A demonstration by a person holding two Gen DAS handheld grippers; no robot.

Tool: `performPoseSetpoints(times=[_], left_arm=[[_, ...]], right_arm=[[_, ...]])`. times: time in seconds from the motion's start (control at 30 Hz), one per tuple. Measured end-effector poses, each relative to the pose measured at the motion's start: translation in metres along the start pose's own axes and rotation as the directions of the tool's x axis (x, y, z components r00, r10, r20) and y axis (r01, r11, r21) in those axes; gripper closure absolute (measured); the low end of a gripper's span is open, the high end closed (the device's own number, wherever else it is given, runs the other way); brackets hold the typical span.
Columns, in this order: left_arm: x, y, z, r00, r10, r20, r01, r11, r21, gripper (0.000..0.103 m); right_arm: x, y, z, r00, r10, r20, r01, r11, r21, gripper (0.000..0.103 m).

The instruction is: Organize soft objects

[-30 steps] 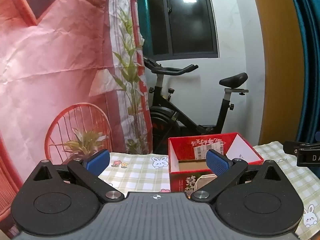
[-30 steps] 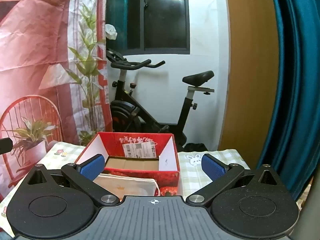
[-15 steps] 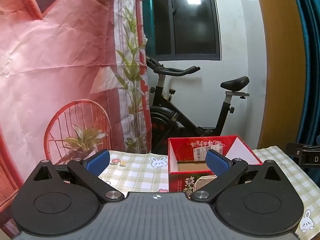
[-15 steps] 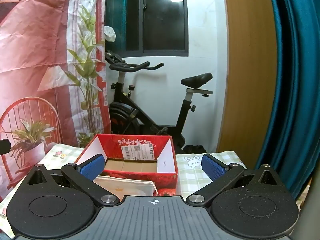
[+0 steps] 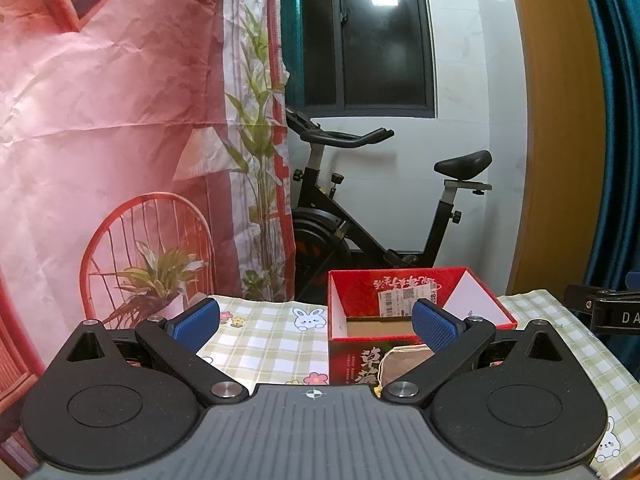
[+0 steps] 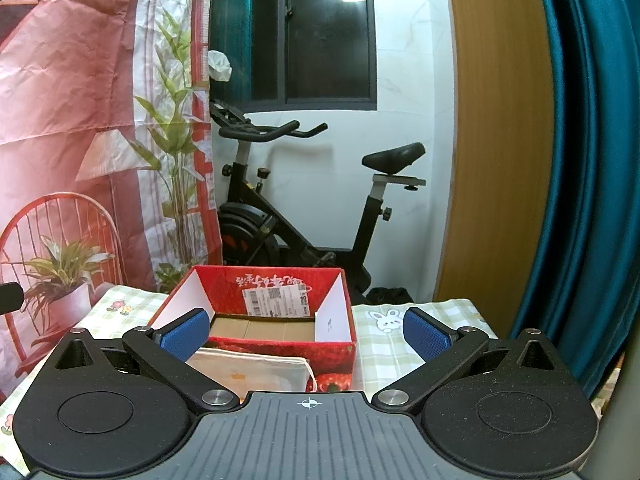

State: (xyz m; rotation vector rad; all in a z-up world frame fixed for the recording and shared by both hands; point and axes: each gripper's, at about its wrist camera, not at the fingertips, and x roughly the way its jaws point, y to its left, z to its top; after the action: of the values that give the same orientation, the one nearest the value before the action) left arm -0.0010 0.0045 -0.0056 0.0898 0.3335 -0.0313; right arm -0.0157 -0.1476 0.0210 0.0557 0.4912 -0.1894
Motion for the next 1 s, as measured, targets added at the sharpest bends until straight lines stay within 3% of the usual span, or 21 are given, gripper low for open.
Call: performPoseSetpoints(times=[1.0], left_arm=[[0.0005, 0.0007, -0.0039, 1.0, -0.006, -0.008, 0.006, 1.0, 0.0, 0.0]], right_arm=[[0.0014, 0.0011, -0.0027, 1.0, -0.003, -0.003, 0.003, 1.0, 0.003, 0.0]])
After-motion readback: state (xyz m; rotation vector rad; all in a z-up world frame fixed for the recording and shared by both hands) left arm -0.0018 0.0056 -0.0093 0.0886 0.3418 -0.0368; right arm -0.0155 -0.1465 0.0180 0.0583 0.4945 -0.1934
